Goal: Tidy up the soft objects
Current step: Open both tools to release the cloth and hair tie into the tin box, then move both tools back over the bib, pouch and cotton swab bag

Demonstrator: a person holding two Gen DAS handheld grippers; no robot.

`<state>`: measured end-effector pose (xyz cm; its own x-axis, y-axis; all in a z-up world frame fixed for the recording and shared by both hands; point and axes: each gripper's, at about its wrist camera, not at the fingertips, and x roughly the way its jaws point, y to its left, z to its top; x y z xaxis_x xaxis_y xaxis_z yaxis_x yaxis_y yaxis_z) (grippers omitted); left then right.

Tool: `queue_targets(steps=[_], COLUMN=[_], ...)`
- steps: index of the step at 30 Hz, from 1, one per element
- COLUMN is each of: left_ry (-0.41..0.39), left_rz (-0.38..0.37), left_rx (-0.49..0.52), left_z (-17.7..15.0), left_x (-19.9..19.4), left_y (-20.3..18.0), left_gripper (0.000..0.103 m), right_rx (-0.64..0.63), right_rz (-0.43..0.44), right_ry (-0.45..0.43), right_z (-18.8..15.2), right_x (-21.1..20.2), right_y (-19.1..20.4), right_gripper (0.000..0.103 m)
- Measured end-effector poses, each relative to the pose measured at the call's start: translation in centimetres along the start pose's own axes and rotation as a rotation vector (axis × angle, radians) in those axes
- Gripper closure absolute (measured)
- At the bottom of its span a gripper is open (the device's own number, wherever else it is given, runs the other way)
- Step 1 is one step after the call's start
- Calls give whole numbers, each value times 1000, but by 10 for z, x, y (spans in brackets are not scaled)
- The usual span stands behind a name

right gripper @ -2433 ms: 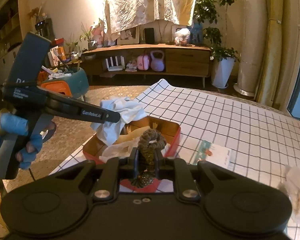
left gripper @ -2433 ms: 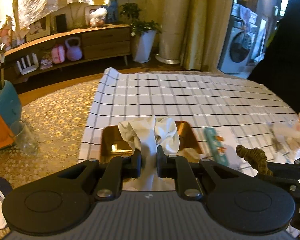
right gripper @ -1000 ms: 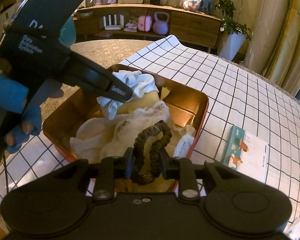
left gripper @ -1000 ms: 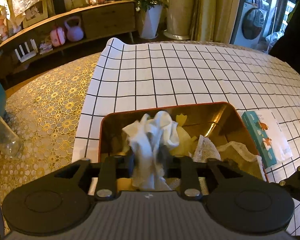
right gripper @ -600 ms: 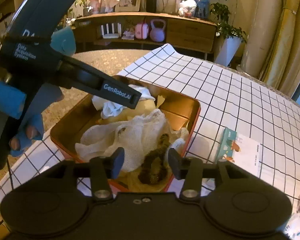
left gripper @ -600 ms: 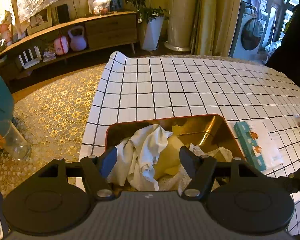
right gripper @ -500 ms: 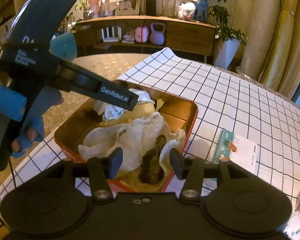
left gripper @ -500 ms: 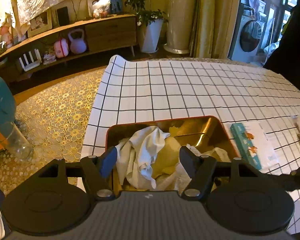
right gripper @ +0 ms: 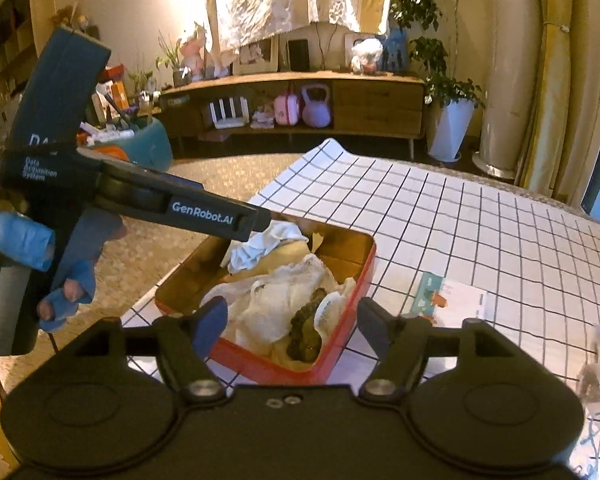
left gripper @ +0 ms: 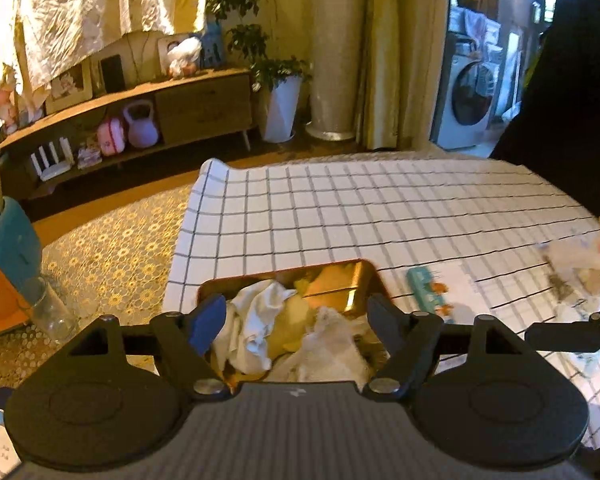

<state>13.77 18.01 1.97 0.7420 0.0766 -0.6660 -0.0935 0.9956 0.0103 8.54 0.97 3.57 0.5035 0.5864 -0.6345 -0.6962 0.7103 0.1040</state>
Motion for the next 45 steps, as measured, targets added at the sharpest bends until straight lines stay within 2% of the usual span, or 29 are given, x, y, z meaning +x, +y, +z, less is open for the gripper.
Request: queue_targets(steps=[7, 15, 20, 24, 29, 36, 45], left_ry=[-40, -69, -66, -76, -101, -166, -103], left_rz=[-40, -105, -181, -259, -321, -431, -495], left_rx=[26, 73, 88, 67, 41, 84, 130], left_z=[1, -7, -15, -19, -22, -31, -23], left_x=[-27, -46, -51, -49, -42, -30, 7], left_y=[-29, -68, -96, -113, -136, -178, -247], left_gripper=[21, 18, 18, 18, 1, 0, 0], right_rx=[26, 70, 68, 82, 110, 167, 221], right_rz=[5, -26, -73, -112, -181, -268, -295], right_ry=[-55, -96, -107, -111, -114, -91, -36], right_z=[-7, -24, -42, -58, -81, -113, -148], right_x=[-38, -81, -107, -126, -148, -166, -155], right_y=[-14, -36, -52, -69, -93, -137, -180], right_gripper=[20, 11, 7, 5, 4, 4, 4])
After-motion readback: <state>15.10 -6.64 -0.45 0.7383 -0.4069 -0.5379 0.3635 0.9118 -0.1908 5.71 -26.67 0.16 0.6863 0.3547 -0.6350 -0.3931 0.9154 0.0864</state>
